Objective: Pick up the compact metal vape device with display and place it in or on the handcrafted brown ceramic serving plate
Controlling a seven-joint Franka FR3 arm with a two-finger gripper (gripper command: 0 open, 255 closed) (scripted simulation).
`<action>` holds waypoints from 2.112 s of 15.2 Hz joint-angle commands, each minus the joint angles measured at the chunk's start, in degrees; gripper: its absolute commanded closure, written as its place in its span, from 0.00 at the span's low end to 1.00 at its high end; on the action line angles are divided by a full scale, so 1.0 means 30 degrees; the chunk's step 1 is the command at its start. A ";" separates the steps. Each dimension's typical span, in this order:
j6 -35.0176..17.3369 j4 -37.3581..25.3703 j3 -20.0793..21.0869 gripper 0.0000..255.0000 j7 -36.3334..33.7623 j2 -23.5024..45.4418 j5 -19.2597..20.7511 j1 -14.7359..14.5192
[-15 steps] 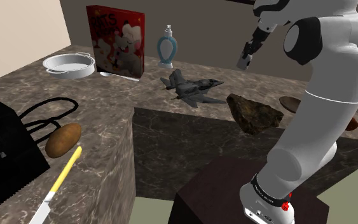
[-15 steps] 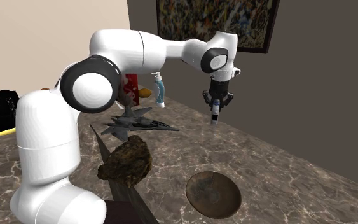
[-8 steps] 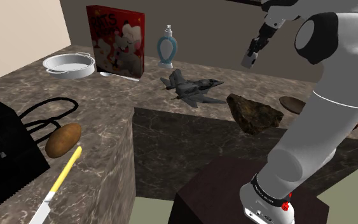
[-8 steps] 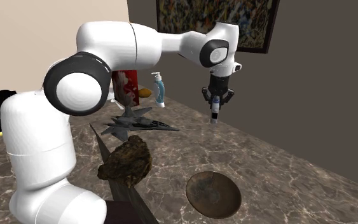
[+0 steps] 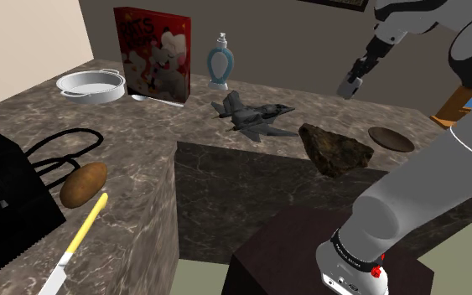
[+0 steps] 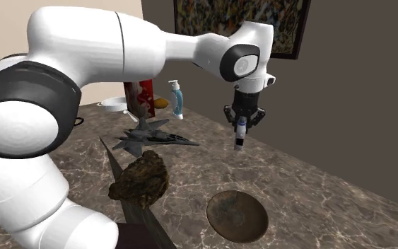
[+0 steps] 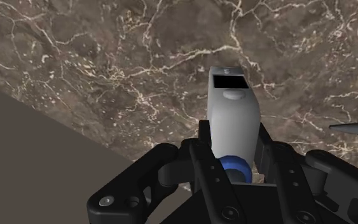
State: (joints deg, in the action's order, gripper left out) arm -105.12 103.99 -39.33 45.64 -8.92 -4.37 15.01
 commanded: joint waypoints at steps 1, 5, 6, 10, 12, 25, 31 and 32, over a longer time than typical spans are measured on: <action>-0.0080 0.1243 0.0104 1.00 -0.0025 -0.1480 0.0938 0.0296; 0.0227 0.3016 0.0208 1.00 0.0223 -0.3944 0.2392 0.1188; 0.0349 0.3395 0.0239 1.00 0.0332 -0.4509 0.2706 0.1467; 0.0981 0.4665 0.0220 1.00 0.0905 -0.6628 0.3875 0.2572; 0.1370 0.5158 0.0145 1.00 0.1279 -0.7592 0.4405 0.3135; 0.0858 0.7888 -0.0653 1.00 0.2575 -1.0013 0.6016 0.4802; -0.0669 0.9443 -0.1146 1.00 0.2699 -1.0066 0.6350 0.4953; -0.0669 0.9443 -0.1146 1.00 0.2699 -1.0066 0.6350 0.4953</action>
State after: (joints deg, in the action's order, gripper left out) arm -106.66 131.84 -42.67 53.75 -39.08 14.60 29.82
